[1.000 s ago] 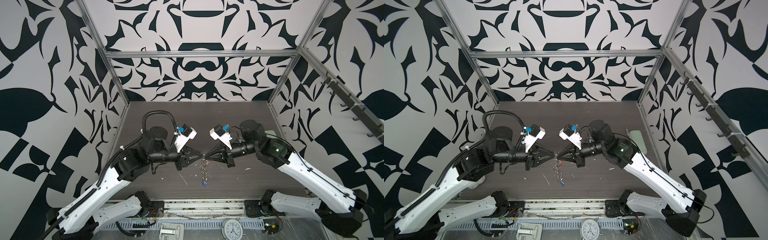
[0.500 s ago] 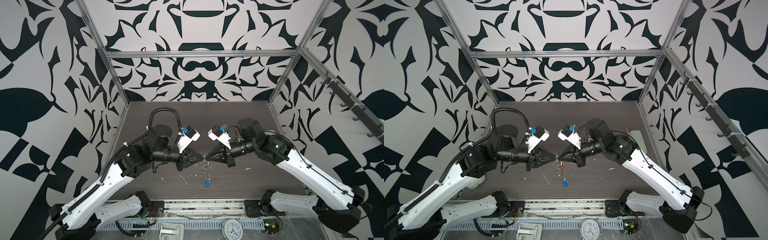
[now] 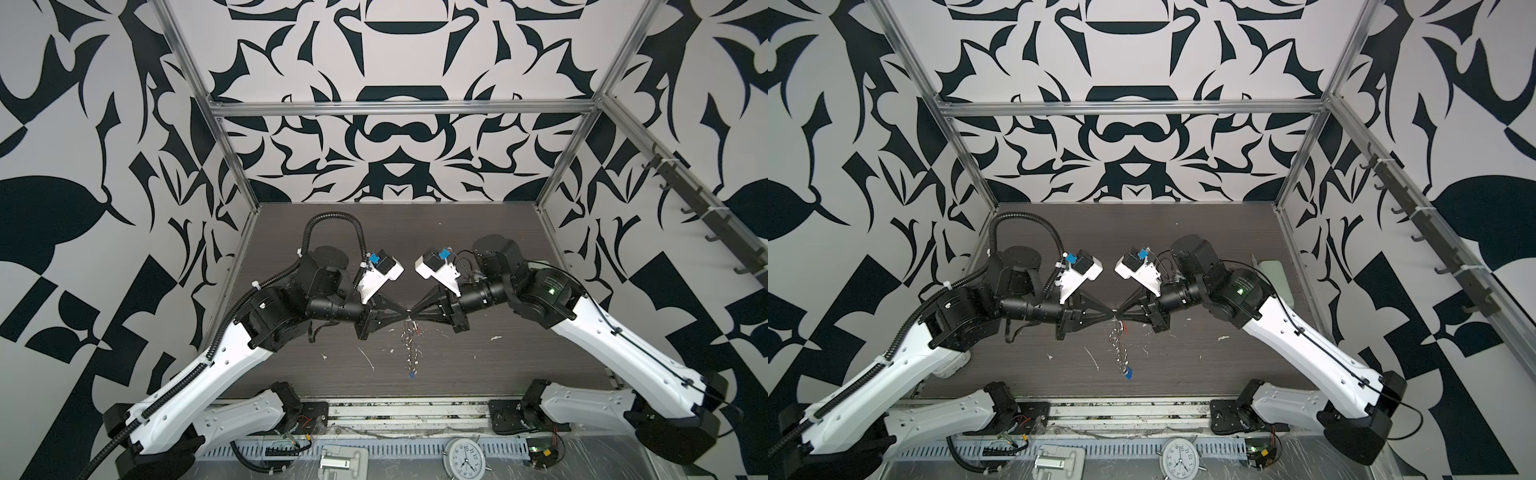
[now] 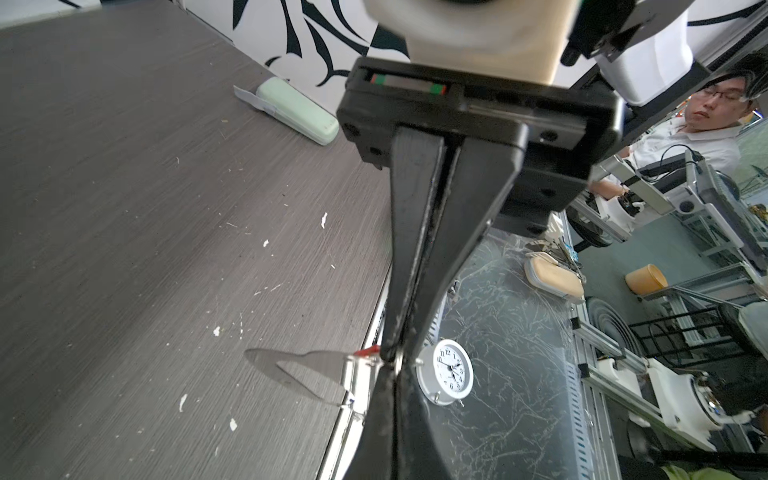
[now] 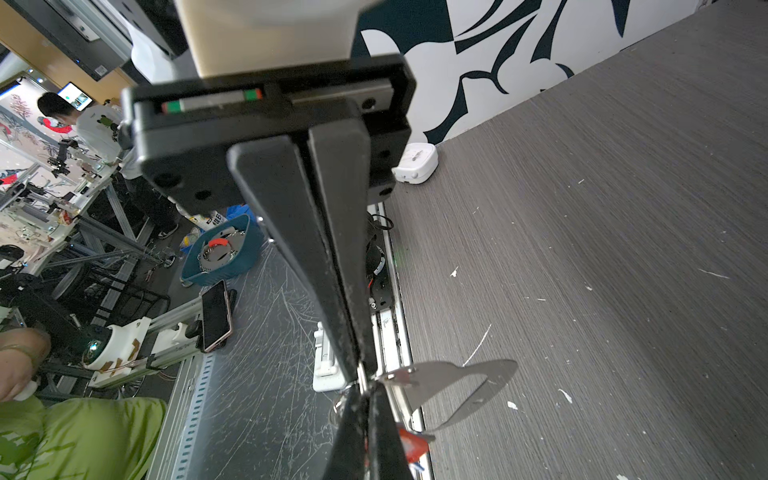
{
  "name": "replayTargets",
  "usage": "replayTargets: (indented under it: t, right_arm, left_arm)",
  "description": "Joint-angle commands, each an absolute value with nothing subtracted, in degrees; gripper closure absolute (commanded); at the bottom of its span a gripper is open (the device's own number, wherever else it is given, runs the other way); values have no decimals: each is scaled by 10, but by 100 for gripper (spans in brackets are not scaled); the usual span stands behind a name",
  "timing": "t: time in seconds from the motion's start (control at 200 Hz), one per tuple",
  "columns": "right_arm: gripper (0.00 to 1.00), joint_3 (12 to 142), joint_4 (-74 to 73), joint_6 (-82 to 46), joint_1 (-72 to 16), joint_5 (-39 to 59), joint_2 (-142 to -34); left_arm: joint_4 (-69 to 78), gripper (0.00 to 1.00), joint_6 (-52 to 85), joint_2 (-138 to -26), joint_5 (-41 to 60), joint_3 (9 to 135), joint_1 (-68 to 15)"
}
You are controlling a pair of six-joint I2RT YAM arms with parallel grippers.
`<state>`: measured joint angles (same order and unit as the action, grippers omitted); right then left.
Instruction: Remove the keys from the keyring
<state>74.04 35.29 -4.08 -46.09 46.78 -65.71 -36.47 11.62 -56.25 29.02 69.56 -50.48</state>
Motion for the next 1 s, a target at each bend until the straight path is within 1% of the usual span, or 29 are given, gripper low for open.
replayTargets:
  t: [0.0, 0.05, 0.105, 0.225, 0.27, 0.42, 0.565, 0.67, 0.795, 0.995]
  right_arm:
    - [86, 740, 257, -68, -462, 454, -639]
    - [73, 720, 223, -75, -463, 435, -623]
    - [64, 687, 169, -87, -463, 406, -595]
    - [53, 598, 31, -118, -464, 361, -534]
    - [50, 566, -15, -131, -464, 350, -516]
    - [49, 482, -135, -171, -465, 332, -493]
    - [49, 441, -200, -187, -468, 324, -490]
    - [49, 440, -217, -196, -469, 340, -497]
    - [47, 430, -234, -199, -475, 340, -501]
    - [46, 434, -243, -202, -485, 351, -511]
  left_arm:
    - [-283, 100, 137, -528, 268, 659, -504]
    - [-255, 100, 140, -510, 249, 641, -504]
    - [-223, 100, 142, -491, 238, 620, -504]
    - [-167, 100, 154, -465, 228, 588, -504]
    - [-149, 100, 158, -458, 225, 576, -504]
    - [-103, 100, 166, -437, 216, 550, -504]
    - [-82, 100, 173, -432, 217, 540, -504]
    - [-76, 100, 177, -433, 215, 539, -504]
    - [-60, 100, 181, -426, 209, 530, -504]
    - [-61, 100, 184, -427, 211, 530, -504]
